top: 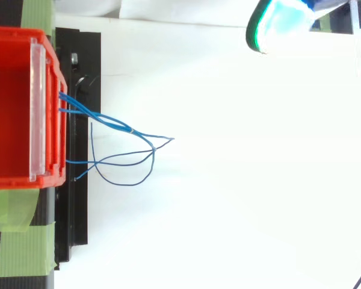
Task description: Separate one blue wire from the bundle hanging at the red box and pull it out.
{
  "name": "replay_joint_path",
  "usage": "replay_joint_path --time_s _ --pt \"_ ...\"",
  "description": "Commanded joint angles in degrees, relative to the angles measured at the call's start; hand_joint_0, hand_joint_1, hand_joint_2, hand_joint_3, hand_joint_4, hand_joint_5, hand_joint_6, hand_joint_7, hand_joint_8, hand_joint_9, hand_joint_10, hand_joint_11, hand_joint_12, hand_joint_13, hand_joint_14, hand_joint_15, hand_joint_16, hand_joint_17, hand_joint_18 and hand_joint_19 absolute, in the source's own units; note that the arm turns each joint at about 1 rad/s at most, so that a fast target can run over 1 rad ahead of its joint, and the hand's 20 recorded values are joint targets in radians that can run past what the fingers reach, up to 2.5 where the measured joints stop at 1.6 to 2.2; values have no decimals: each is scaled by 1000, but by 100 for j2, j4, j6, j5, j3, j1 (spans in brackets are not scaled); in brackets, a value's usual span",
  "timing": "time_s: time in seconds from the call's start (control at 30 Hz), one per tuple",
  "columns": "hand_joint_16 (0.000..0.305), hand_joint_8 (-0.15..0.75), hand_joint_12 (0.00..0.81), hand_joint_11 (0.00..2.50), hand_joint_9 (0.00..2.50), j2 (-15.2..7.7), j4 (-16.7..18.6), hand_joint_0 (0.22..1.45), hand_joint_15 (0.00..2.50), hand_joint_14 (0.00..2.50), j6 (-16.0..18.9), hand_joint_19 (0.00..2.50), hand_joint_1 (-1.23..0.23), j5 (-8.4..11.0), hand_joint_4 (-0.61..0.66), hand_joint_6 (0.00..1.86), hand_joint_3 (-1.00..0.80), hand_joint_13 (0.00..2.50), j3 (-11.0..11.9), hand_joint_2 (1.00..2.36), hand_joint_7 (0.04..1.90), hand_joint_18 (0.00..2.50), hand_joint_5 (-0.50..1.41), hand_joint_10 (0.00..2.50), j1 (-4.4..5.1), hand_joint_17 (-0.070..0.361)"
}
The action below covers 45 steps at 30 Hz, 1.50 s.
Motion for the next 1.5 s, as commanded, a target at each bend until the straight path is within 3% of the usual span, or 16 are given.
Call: replay_joint_path --time_s 0.0,0.13,0.27,0.6,0.87,0.93,0.97,1.03,1.07,1.13,1.23,1.33,1.47 --pt "57 351 419 223 510 6 -24 536 201 6 -898 201 -726 148 315 502 -500 363 -9 1000 787 379 -192 5 46 128" --pt "57 348 419 240 516 -3 -15 544 216 6 -1619 216 -766 148 320 502 -500 381 -9 1000 789 406 -190 5 108 127" --pt "56 344 420 249 523 -29 -15 556 226 7 -1926 227 -794 165 330 502 -500 403 -9 1000 796 447 -187 5 152 125" --pt "54 341 416 279 539 -363 -24 627 248 8 -1997 248 -877 165 329 503 -500 437 -9 1000 881 500 -176 6 169 121" --pt "54 339 418 309 543 -372 99 614 275 9 -2137 283 -877 156 322 502 -500 455 -106 1000 935 525 -173 7 178 121" --pt "54 343 420 326 553 -372 354 600 285 9 -2111 292 -874 148 330 502 -500 465 -414 1000 957 529 -170 8 187 122" --pt "54 344 421 326 556 -372 758 596 286 9 -2085 291 -872 148 332 502 -500 470 -633 1000 957 530 -170 11 196 122" --pt "55 346 424 333 560 -372 1154 581 294 10 -2050 304 -867 148 344 502 -500 474 -783 1000 957 533 -167 8 204 123" --pt "55 346 424 332 561 -372 1646 580 294 9 -1997 304 -866 165 341 502 -500 475 -906 1000 960 534 -167 10 213 123" --pt "55 348 426 340 567 -372 2015 571 296 11 -1970 314 -861 192 340 502 -500 478 -985 1000 955 538 -166 8 222 123" --pt "55 350 428 344 574 -381 2964 562 304 10 -1962 311 -849 385 344 502 -500 483 -1222 1000 951 542 -166 8 266 124" --pt "55 352 430 349 577 -478 3457 557 309 10 -1944 329 -836 587 346 502 -500 488 -1416 1000 950 543 -166 8 327 125" --pt "55 354 432 351 583 -768 3747 553 316 10 -1760 325 -824 614 347 502 -500 491 -1433 1000 944 546 -166 8 380 125"
